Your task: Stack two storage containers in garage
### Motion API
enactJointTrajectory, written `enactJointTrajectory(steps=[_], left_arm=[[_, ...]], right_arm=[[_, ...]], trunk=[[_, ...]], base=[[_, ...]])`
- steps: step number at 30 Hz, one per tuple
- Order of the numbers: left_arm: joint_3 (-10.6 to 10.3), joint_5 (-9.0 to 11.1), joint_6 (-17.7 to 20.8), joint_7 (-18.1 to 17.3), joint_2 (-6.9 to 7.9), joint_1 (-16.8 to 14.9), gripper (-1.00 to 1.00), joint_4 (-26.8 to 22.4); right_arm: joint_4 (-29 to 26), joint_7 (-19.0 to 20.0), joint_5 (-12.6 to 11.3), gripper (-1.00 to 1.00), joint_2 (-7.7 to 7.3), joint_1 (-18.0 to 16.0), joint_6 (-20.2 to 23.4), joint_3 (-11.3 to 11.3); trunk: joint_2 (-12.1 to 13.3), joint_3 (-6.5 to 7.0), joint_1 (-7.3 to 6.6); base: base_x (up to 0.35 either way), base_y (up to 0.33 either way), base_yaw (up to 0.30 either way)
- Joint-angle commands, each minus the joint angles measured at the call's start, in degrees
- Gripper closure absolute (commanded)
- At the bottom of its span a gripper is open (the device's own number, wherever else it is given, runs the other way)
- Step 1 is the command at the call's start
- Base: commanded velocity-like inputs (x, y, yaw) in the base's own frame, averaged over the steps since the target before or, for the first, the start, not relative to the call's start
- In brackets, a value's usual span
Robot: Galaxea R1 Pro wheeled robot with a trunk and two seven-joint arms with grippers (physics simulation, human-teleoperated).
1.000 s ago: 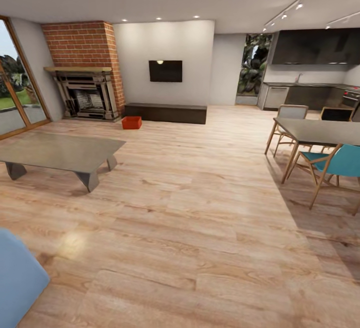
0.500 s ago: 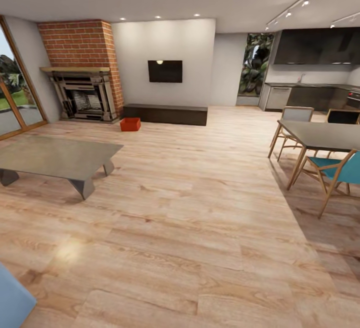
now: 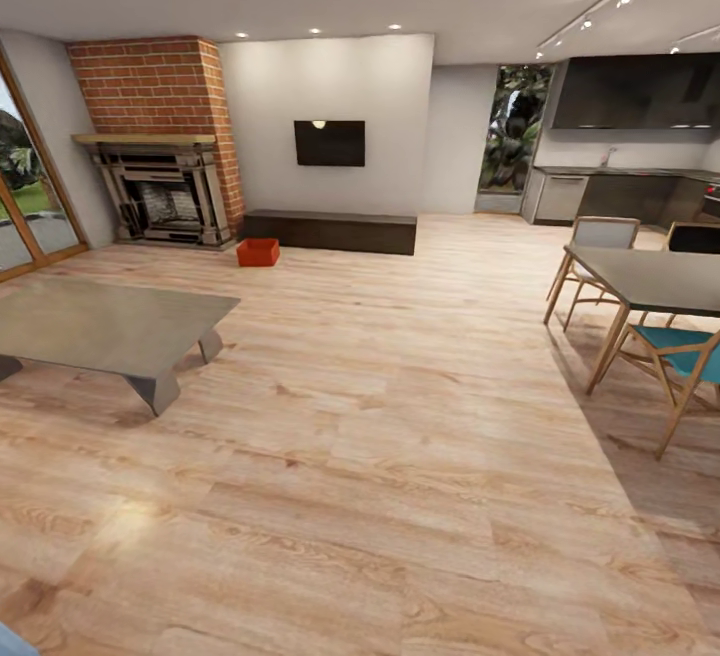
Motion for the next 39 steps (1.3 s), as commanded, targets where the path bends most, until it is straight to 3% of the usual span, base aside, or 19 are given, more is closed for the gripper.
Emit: enactJointTrajectory(steps=[1,39], left_arm=[[-0.5,0.5,0.0,0.1,-0.03,-0.1,-1.0,0.1],[-0.5,0.5,0.0,0.1,-0.03,-0.1,-1.0,0.1]], right_arm=[[0.2,0.1,0.1,-1.0,-0.06,-0.1,-0.3,-0.3],[0.2,0.1,0.1,-1.0,-0.06,-0.1,-0.3,-0.3]], trunk=[[0.0,-0.06,0.04],[0.0,-0.06,0.04]], base=[[0.341,0.0,0.0],[0.341,0.0,0.0]])
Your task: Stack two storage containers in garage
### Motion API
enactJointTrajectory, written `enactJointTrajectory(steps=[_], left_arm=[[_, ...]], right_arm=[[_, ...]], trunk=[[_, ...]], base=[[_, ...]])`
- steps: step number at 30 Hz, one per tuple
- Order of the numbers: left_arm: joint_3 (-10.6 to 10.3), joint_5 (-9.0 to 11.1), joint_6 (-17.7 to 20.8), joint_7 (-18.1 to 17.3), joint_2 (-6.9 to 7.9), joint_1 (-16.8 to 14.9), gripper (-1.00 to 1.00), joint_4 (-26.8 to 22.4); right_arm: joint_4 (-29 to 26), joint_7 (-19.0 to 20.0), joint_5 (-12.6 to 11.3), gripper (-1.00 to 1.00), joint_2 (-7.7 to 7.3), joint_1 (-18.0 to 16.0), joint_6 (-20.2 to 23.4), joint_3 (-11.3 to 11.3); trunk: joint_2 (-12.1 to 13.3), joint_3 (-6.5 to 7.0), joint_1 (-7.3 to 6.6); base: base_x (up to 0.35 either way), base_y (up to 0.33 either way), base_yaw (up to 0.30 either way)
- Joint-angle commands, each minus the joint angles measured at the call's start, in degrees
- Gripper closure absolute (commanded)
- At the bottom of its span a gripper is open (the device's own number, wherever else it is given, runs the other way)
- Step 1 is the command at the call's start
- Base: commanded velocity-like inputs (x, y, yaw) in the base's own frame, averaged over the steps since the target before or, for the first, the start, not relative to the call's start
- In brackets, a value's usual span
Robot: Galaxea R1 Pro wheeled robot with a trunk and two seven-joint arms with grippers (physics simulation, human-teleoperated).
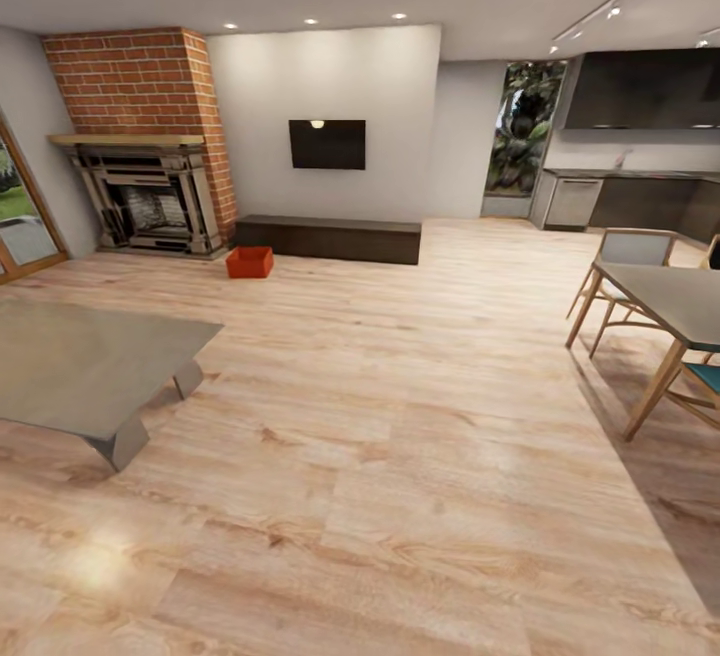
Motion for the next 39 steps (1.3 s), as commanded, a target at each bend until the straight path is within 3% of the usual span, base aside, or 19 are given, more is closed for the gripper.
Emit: enactJointTrajectory(steps=[1,39], left_arm=[[-0.5,0.5,0.0,0.1,-0.03,-0.1,-1.0,0.1],[-0.5,0.5,0.0,0.1,-0.03,0.0,-1.0,0.1]], right_arm=[[0.2,0.1,0.1,-1.0,-0.06,-0.1,-0.3,-0.3],[0.2,0.1,0.1,-1.0,-0.06,-0.1,-0.3,-0.3]], trunk=[[0.0,-0.06,0.04],[0.0,-0.06,0.04]], base=[[0.341,0.0,0.0],[0.341,0.0,0.0]])
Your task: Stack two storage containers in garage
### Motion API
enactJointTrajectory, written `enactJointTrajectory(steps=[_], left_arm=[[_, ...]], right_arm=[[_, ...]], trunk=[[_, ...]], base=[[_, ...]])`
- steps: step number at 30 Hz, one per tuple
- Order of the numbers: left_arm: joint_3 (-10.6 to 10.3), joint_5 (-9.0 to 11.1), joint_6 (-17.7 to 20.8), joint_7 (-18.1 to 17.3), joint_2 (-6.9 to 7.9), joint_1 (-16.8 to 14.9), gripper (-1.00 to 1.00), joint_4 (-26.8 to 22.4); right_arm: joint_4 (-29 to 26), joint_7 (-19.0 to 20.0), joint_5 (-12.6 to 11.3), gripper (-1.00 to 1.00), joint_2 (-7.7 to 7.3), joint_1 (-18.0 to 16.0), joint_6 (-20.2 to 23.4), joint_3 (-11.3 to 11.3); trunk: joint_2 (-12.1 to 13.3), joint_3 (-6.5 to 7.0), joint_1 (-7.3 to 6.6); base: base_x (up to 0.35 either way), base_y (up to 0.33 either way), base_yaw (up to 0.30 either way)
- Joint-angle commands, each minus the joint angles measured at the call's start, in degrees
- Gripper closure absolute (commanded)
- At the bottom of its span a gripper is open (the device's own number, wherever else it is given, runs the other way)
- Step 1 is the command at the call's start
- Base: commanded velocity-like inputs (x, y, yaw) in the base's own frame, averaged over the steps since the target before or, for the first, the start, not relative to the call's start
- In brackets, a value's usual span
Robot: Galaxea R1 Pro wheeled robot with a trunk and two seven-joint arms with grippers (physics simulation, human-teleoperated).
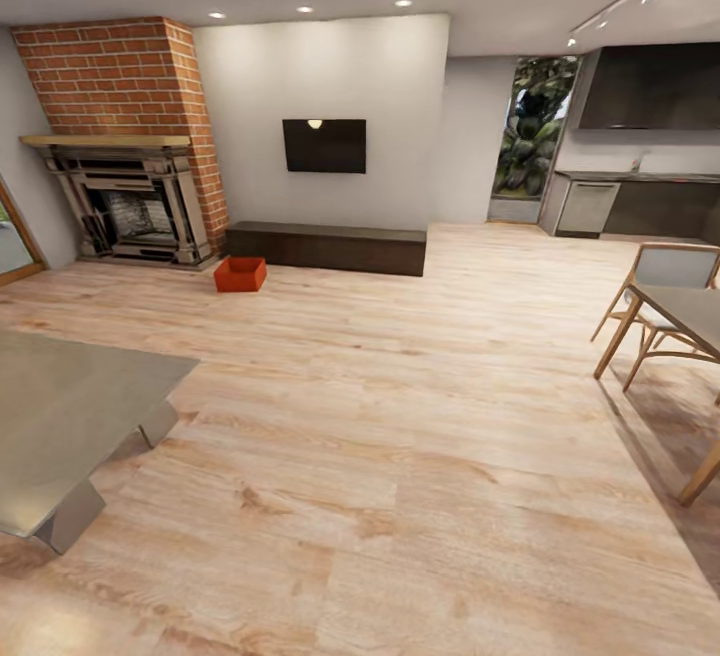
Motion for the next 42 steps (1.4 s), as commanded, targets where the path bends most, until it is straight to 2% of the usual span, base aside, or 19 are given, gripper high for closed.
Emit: enactJointTrajectory(steps=[1,42], left_arm=[[-0.5,0.5,0.0,0.1,-0.03,-0.1,-1.0,0.1],[-0.6,0.5,0.0,0.1,-0.03,-0.1,-1.0,0.1]], right_arm=[[0.2,0.1,0.1,-1.0,-0.06,-0.1,-0.3,-0.3],[0.3,0.1,0.1,-1.0,-0.18,-0.1,-0.3,-0.3]], trunk=[[0.0,-0.06,0.04],[0.0,-0.06,0.04]], base=[[0.341,0.0,0.0],[0.341,0.0,0.0]])
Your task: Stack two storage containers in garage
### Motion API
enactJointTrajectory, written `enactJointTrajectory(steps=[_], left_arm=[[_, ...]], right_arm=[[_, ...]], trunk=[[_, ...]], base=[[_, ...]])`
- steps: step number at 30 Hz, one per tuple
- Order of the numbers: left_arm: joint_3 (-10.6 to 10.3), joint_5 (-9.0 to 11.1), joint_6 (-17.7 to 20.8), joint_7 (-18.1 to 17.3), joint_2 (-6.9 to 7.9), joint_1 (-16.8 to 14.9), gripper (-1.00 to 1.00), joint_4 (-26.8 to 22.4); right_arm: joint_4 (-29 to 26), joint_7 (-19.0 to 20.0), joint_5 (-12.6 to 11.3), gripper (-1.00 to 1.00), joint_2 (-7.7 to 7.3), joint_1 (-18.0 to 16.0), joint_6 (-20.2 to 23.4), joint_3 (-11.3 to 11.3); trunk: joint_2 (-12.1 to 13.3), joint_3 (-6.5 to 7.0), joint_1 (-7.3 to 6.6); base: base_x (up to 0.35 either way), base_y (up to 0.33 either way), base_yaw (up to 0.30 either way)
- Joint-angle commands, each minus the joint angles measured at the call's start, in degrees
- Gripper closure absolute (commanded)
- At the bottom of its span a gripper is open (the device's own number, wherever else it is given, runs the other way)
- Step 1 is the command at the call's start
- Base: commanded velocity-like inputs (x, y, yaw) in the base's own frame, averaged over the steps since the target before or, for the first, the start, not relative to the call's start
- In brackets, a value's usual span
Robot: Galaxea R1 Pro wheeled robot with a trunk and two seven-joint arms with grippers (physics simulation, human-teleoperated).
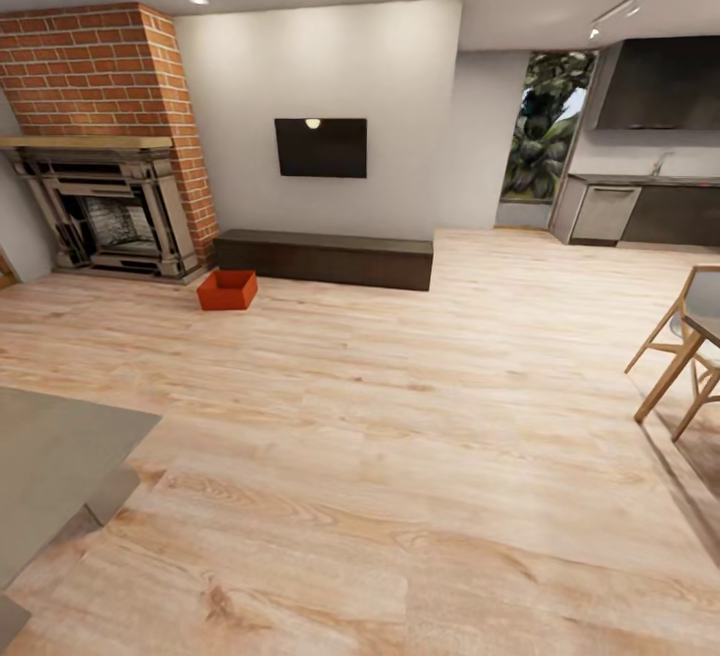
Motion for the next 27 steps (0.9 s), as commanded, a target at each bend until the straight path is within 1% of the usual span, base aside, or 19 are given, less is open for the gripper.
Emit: enactJointTrajectory(steps=[1,16,19,22,27], left_arm=[[-0.5,0.5,0.0,0.1,-0.03,-0.1,-1.0,0.1],[-0.4,0.5,0.0,0.1,-0.03,0.0,-1.0,0.1],[-0.4,0.5,0.0,0.1,-0.03,-0.1,-1.0,0.1],[-0.4,0.5,0.1,0.2,-0.03,-0.1,-1.0,0.1],[-0.4,0.5,0.0,0.2,-0.03,-0.1,-1.0,0.1]], right_arm=[[0.2,0.1,0.0,-1.0,-0.05,-0.1,-0.3,-0.3],[0.2,0.1,0.1,-1.0,0.06,-0.1,-0.3,-0.3],[0.2,0.2,0.7,-1.0,0.1,-0.1,-0.1,-0.3],[0.2,0.3,0.8,-1.0,0.13,-0.1,-0.1,-0.3],[0.1,0.2,0.4,-1.0,0.14,-0.1,-0.3,-0.3]], trunk=[[0.0,-0.06,0.04],[0.0,-0.06,0.04],[0.0,-0.06,0.04],[0.0,-0.06,0.04],[0.0,-0.06,0.04]], base=[[0.341,0.0,0.0],[0.341,0.0,0.0],[0.341,0.0,0.0],[0.341,0.0,0.0],[0.341,0.0,0.0]])
